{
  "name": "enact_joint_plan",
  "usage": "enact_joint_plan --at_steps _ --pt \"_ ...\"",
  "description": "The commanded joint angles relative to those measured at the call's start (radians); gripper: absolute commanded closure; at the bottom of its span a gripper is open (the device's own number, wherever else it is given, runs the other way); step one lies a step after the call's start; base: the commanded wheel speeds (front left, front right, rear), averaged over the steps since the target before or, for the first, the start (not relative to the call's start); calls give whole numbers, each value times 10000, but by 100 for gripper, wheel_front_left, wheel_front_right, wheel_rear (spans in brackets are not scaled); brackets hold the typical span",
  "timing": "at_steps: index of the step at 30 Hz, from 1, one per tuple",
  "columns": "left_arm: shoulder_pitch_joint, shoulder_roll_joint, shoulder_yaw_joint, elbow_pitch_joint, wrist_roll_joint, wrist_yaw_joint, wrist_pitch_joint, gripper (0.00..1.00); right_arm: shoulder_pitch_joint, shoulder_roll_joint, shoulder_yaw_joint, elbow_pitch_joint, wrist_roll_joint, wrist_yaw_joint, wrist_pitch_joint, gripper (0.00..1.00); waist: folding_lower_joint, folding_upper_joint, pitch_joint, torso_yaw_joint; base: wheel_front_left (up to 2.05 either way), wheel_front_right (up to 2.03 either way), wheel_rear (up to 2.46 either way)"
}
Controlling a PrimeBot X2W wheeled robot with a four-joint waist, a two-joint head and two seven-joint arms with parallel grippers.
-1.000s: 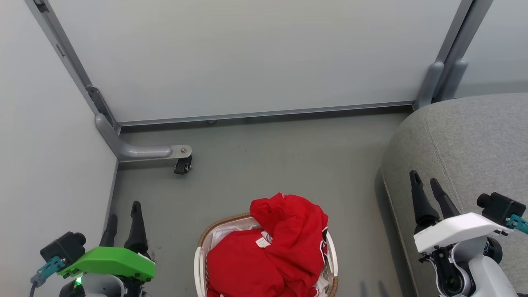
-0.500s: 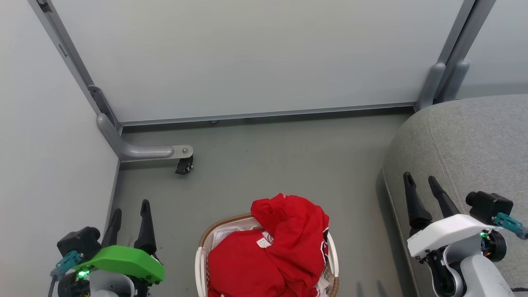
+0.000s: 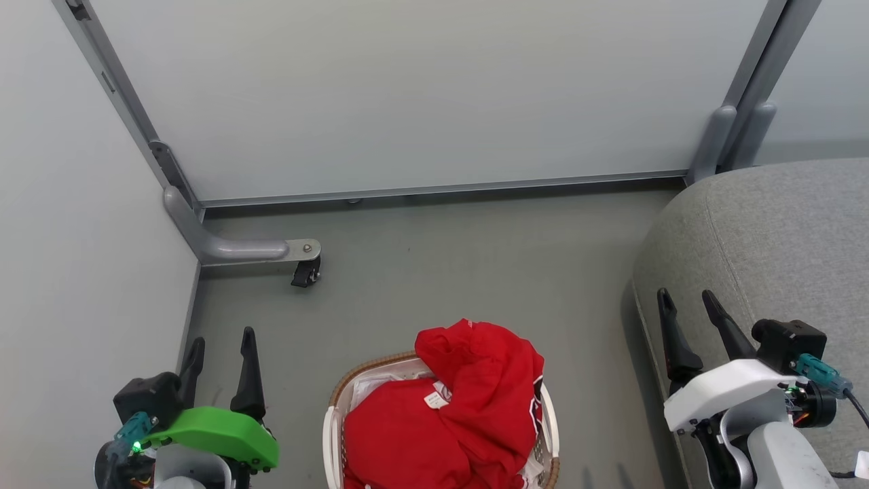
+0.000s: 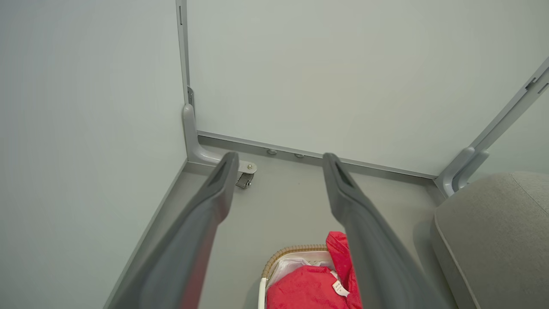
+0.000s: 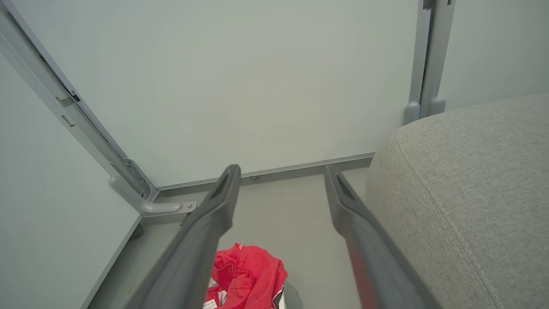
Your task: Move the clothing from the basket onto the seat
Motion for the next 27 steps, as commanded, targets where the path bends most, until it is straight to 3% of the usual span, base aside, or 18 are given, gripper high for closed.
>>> enact_joint_plan --at_steps 1,27 --pt "-162 -24 63 -46 273 56 -100 0 -163 -9 -68 -17 -241 3 -108 0 0 0 5 8 0 0 0" --pt "154 -392 410 -326 2338 -266 -644 0 -67 117 -455 48 -2589 2 -646 0 0 0 109 95 0 0 0"
